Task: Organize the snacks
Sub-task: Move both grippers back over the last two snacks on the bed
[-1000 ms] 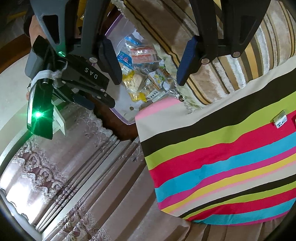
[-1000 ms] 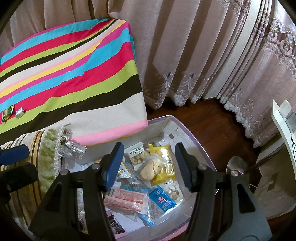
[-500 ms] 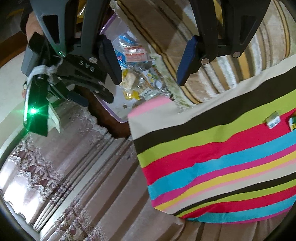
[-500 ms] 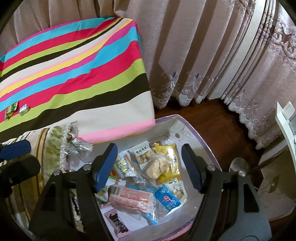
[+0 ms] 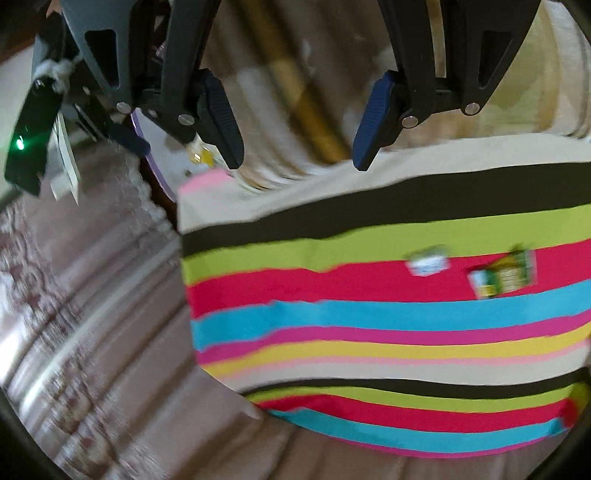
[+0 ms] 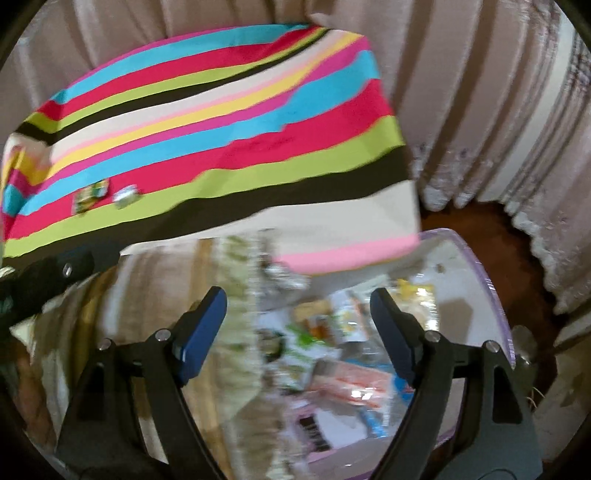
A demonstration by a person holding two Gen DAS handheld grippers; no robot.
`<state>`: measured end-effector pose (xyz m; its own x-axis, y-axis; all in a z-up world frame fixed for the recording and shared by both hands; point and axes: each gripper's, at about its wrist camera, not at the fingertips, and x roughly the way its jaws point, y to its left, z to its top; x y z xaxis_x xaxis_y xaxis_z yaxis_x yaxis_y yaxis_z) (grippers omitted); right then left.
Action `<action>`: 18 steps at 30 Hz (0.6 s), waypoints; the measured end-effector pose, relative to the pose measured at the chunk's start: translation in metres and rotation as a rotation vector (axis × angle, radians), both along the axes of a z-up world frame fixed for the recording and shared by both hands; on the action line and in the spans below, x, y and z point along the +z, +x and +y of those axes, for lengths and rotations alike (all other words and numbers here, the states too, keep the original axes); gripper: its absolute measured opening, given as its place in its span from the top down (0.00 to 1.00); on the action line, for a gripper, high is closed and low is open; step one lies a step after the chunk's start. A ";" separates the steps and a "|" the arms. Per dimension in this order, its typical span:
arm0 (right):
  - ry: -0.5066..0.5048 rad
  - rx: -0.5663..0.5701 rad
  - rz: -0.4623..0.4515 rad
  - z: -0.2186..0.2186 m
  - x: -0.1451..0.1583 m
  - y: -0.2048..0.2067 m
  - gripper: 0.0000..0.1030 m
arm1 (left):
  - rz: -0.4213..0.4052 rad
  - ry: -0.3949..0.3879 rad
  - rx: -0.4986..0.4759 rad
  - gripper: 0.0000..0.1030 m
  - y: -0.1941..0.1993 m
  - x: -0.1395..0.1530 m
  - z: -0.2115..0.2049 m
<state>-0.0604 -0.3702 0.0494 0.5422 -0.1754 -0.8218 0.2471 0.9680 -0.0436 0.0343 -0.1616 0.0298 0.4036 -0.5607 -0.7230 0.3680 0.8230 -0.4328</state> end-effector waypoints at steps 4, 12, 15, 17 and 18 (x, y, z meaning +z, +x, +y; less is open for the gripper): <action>0.071 0.066 -0.026 0.026 0.005 0.006 0.20 | 0.014 0.007 0.121 0.40 0.011 -0.004 0.043; 0.143 0.186 0.003 0.081 -0.006 0.038 0.20 | 0.073 0.015 0.262 0.40 0.030 -0.026 0.126; 0.100 0.209 0.026 0.098 -0.010 0.054 0.19 | 0.040 0.051 0.239 0.40 0.042 -0.022 0.141; 0.110 0.245 0.045 0.106 -0.012 0.066 0.19 | 0.005 0.108 0.198 0.40 0.054 -0.018 0.141; 0.112 0.258 0.056 0.111 -0.015 0.073 0.19 | -0.022 0.141 0.168 0.40 0.062 -0.016 0.140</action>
